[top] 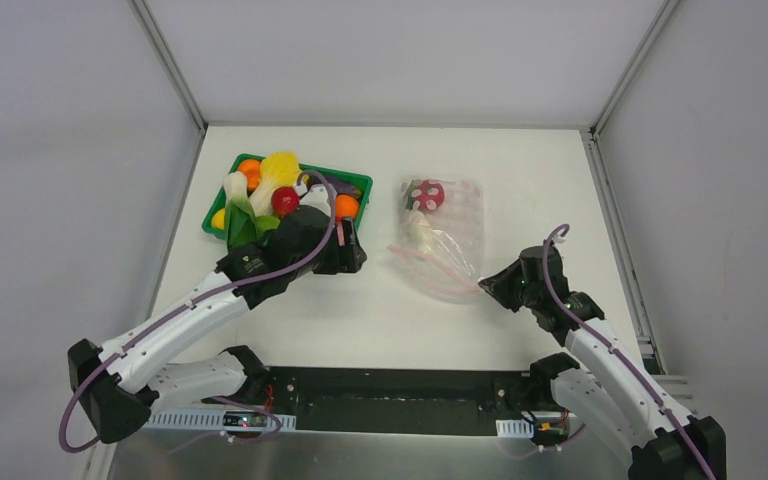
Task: Open the zip-top bag and remove the fake food
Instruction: Pick up the fake vegetable from the zipper food storage bag, then place the fake vegetable in the bin, then pick up the fake vegetable from the zipper food storage bag.
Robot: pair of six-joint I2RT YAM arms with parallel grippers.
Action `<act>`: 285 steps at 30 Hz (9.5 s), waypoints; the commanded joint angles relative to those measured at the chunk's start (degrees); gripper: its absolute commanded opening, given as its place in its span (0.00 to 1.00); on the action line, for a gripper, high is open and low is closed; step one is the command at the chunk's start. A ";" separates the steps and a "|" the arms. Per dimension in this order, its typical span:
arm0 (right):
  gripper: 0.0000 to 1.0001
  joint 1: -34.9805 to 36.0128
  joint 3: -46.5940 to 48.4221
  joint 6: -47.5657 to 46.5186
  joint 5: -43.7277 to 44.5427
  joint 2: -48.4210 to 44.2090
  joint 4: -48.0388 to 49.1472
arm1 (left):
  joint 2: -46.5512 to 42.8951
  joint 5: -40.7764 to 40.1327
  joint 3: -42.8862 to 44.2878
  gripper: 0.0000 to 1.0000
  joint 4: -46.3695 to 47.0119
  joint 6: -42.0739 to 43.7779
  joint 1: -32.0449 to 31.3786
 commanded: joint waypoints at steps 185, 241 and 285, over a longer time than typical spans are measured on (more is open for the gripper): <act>0.00 5.92 0.87 4.74 5.85 -2.46 -5.40 | 15.79 16.68 17.04 0.08 -6.80 49.28 29.22; 0.00 7.13 1.40 8.27 -0.31 -1.87 -2.73 | 3.34 1.39 8.98 0.90 -7.16 10.04 9.20; 0.01 32.78 8.05 14.22 4.85 17.77 10.78 | 29.67 -1.02 -7.43 0.38 40.32 -25.31 -6.66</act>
